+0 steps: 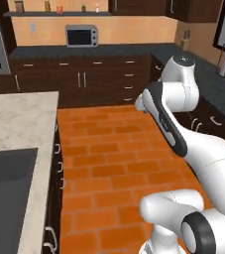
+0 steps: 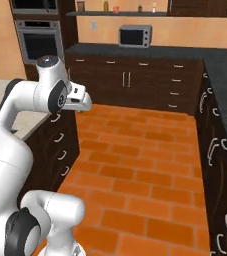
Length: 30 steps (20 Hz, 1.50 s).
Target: Gather all objects into one cabinet and sort the glasses and bowls to opposite sides.
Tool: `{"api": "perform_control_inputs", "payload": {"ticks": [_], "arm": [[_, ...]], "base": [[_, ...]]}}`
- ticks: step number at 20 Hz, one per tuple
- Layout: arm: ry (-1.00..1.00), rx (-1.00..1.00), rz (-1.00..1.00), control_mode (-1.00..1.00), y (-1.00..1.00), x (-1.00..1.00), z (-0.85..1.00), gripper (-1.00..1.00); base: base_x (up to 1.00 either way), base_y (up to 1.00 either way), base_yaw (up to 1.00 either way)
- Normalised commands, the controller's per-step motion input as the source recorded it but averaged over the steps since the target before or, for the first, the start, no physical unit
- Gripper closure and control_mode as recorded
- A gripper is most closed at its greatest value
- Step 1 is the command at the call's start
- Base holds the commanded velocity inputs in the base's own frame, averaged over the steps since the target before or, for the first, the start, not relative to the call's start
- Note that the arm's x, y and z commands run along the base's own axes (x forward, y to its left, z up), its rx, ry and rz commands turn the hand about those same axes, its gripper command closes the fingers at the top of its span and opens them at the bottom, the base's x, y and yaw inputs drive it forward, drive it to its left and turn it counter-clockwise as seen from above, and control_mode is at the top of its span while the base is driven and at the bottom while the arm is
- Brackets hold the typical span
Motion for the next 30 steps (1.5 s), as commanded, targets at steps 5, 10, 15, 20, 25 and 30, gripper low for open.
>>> {"api": "perform_control_inputs", "payload": {"ticks": [5,10,15,20,25,30], "arm": [[0.0,0.0,0.0,1.0,0.0,0.0,0.0,-1.0],[0.0,0.0,0.0,1.0,0.0,0.0,0.0,-1.0],[0.0,0.0,0.0,1.0,0.0,0.0,0.0,-1.0],[0.0,0.0,0.0,1.0,0.0,0.0,0.0,-1.0],[0.0,0.0,0.0,1.0,0.0,0.0,0.0,-1.0],[0.0,0.0,0.0,1.0,0.0,0.0,0.0,-1.0]], "base": [[1.0,0.43,-0.23],[1.0,0.36,-0.27],[0.93,0.25,-0.3],[1.0,0.42,-0.34],[0.7,0.7,-0.37],[-0.02,0.09,0.33]]}}
